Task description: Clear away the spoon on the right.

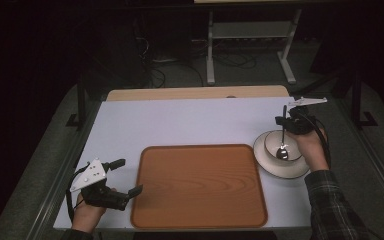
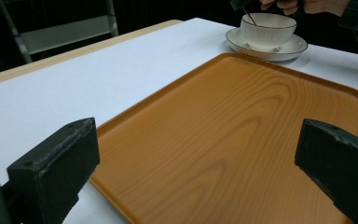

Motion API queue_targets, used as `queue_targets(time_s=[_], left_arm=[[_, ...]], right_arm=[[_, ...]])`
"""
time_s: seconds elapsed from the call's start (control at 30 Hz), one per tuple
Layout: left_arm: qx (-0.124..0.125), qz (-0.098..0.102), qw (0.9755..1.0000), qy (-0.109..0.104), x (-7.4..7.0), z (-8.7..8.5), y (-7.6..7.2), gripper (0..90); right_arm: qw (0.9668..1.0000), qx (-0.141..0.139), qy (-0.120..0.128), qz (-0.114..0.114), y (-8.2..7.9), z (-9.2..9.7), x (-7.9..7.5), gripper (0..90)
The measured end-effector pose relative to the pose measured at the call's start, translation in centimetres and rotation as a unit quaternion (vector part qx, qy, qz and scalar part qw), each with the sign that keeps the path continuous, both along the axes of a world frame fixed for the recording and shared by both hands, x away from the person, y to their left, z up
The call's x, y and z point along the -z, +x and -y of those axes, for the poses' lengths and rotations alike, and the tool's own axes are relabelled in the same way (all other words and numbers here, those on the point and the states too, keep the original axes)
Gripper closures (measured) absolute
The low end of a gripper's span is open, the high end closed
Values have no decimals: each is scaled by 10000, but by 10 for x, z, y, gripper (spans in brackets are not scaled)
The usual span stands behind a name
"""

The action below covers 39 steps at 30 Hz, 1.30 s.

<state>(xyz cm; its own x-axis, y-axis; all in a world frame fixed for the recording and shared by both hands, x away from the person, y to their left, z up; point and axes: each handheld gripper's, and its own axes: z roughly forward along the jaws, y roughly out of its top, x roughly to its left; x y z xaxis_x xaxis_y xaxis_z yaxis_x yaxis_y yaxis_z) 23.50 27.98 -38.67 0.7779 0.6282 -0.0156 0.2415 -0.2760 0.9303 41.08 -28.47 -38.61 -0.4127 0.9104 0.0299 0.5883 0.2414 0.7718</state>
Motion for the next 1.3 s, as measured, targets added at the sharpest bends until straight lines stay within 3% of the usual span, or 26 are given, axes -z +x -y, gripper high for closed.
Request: queue_targets(time_s=[0.73,1.3], left_arm=[[-3,16,10000,0,-1,-1,-1,0],[-14,22,10000,-25,-1,-1,-1,0]], right_arm=[[9995,293,-75,46,-15,22,-2,895],[9991,406,-139,29,-35,37,-4,895]])
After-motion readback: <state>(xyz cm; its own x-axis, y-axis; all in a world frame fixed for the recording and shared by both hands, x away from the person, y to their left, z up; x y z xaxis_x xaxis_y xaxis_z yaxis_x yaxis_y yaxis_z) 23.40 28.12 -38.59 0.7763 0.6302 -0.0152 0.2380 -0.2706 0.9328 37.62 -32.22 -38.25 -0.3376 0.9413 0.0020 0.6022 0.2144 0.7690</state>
